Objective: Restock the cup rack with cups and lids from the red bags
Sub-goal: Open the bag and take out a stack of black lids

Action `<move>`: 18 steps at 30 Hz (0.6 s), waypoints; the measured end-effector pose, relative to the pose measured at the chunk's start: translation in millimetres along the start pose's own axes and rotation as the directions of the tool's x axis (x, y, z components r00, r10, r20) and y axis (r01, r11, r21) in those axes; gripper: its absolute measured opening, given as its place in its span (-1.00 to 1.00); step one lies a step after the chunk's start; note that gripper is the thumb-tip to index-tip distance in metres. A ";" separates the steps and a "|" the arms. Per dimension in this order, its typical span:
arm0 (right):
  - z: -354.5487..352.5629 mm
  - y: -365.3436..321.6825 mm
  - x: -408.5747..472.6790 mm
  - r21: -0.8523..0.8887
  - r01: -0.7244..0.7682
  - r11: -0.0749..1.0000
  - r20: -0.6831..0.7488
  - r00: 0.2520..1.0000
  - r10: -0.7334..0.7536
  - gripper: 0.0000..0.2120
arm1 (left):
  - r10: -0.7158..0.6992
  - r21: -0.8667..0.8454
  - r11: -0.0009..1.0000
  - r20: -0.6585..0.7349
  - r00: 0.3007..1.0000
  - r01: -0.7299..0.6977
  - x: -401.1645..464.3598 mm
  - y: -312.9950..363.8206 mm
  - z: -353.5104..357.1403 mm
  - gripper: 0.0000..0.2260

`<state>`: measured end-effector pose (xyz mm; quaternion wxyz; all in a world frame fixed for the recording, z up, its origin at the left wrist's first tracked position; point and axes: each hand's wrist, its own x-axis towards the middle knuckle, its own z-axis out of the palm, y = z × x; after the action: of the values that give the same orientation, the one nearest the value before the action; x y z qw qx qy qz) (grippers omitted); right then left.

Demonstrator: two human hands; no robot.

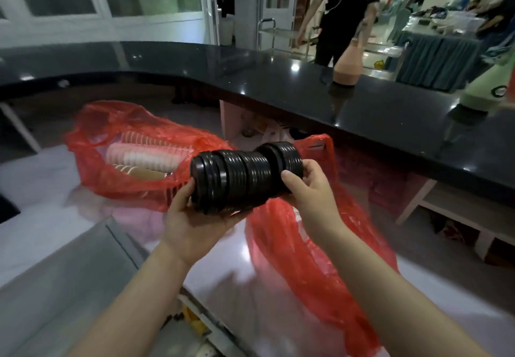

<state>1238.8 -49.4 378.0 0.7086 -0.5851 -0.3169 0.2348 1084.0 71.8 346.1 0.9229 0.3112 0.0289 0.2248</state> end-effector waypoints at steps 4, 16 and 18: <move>54.1 4.6 -18.5 0.076 -0.088 0.993 0.136 0.988 0.077 -0.90 | 0.179 0.112 0.981 -0.213 0.960 -0.159 -48.1 16.4 -7.5 -0.47; 187.7 9.5 -56.5 -0.068 0.135 0.989 0.483 0.871 -0.086 -0.74 | 0.576 0.382 0.817 -0.557 0.598 -0.431 -165.6 92.0 -16.8 -0.64; 213.1 9.5 -60.0 -0.078 0.182 0.980 0.530 0.840 -0.114 -0.72 | 0.566 0.367 0.823 -0.586 0.579 -0.434 -187.3 109.0 -19.7 -0.66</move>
<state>1043.6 55.3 382.7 0.5736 -0.5163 -0.5558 0.3092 868.9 78.7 378.1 0.7130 0.2869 0.2916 0.5695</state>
